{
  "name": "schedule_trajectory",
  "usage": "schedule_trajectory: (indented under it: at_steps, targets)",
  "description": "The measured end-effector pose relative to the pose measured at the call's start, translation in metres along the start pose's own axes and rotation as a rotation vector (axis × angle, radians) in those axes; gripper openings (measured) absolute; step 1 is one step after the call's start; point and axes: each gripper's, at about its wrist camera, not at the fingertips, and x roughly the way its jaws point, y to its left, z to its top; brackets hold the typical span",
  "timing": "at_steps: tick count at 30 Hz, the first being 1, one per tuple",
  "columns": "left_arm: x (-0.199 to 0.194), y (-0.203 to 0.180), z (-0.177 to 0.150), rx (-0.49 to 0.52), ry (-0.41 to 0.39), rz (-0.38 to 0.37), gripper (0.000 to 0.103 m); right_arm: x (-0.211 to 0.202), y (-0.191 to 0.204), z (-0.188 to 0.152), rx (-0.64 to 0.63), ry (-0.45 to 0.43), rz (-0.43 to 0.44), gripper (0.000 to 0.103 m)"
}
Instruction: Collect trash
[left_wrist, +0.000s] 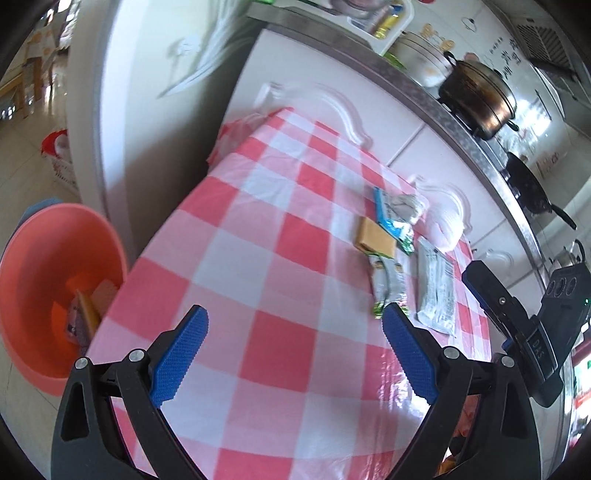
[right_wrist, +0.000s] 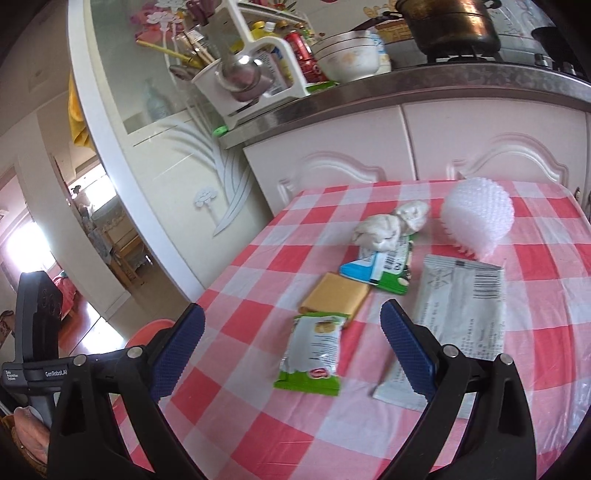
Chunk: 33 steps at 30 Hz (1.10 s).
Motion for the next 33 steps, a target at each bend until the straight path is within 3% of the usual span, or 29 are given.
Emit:
schedule_trajectory:
  at_steps: [11, 17, 25, 28, 33]
  targets:
    - [0.03, -0.052, 0.014, 0.089, 0.015, -0.033, 0.094, -0.019, -0.063, 0.008, 0.128, -0.052, -0.054, 0.096]
    - [0.055, -0.102, 0.035, 0.248, 0.001, -0.061, 0.094, -0.032, -0.108, 0.01, 0.234, -0.076, -0.089, 0.096]
    - [0.123, -0.184, 0.069, 0.574, -0.005, -0.042, 0.094, -0.037, -0.156, 0.005, 0.353, -0.057, -0.126, 0.096]
    - [0.152, -0.2, 0.081, 0.625, 0.018, -0.025, 0.094, -0.039, -0.166, 0.004, 0.372, -0.061, -0.129, 0.096]
    - [0.196, -0.202, 0.101, 0.616, 0.064, -0.002, 0.094, -0.035, -0.164, 0.005, 0.353, -0.045, -0.13, 0.096]
